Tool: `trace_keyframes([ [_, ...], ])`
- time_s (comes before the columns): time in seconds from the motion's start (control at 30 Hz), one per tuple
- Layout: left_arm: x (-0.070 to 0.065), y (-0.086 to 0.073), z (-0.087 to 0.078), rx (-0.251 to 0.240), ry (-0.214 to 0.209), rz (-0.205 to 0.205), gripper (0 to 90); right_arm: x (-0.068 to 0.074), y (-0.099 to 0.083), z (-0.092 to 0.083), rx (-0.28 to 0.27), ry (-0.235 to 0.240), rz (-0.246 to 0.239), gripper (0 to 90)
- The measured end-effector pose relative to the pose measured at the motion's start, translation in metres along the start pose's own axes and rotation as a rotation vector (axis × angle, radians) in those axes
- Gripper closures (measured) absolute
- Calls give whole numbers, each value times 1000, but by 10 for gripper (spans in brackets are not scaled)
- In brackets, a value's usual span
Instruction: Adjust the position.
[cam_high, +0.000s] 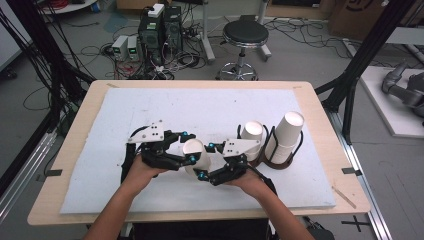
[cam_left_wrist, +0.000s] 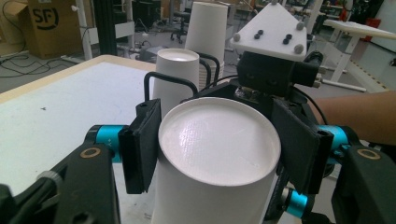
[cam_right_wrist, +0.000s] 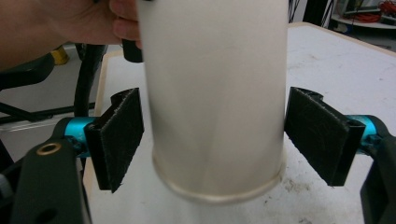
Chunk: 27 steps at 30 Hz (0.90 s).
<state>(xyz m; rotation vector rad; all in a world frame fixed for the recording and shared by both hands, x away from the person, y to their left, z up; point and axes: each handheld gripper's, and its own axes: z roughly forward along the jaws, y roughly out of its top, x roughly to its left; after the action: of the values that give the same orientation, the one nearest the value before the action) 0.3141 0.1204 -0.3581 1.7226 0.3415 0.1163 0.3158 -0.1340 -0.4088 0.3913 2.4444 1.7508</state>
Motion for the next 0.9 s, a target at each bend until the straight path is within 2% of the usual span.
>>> trace_keyframes([
  [0.07, -1, -1, -1, 1, -2, -2, 361, -2, 0, 5, -4, 12, 7, 205],
  [0.2, 0, -2, -2, -3, -2, -8, 361, -2, -1, 10, 10, 39, -15, 208],
  [0.23, -1, -2, -3, -3, 0, -9, 362, -3, 0, 11, 14, 41, -36, 274],
  [0.27, 0, -3, -3, -6, 7, -13, 362, -4, 0, 10, 17, 43, -40, 299],
  [0.4, 0, -6, -3, -3, 20, -14, 353, -7, 1, 7, 45, 48, -73, 340],
  [0.47, 1, -7, -3, 11, 34, -22, 243, -9, 3, 6, 51, 59, -71, 345],
  [0.53, 2, -7, -3, 8, 16, -27, 196, -11, 5, 3, 57, 54, -79, 346],
  [0.63, 2, -8, -2, 6, 1, -30, 196, -13, 6, -1, 66, 56, -91, 351],
  [0.73, 3, -10, 4, 47, -24, -28, 204, -14, 6, -1, 73, 63, -109, 351],
  [0.83, 4, -12, 6, 53, -47, -31, 331, -12, 4, 1, 94, 83, -123, 352],
  [0.87, 6, -15, 6, 63, -66, -18, 338, -11, 4, 2, 101, 94, -119, 351],
  [0.9, 6, -15, 6, 63, -66, -18, 342, -11, 4, 2, 108, 95, -117, 339],
])
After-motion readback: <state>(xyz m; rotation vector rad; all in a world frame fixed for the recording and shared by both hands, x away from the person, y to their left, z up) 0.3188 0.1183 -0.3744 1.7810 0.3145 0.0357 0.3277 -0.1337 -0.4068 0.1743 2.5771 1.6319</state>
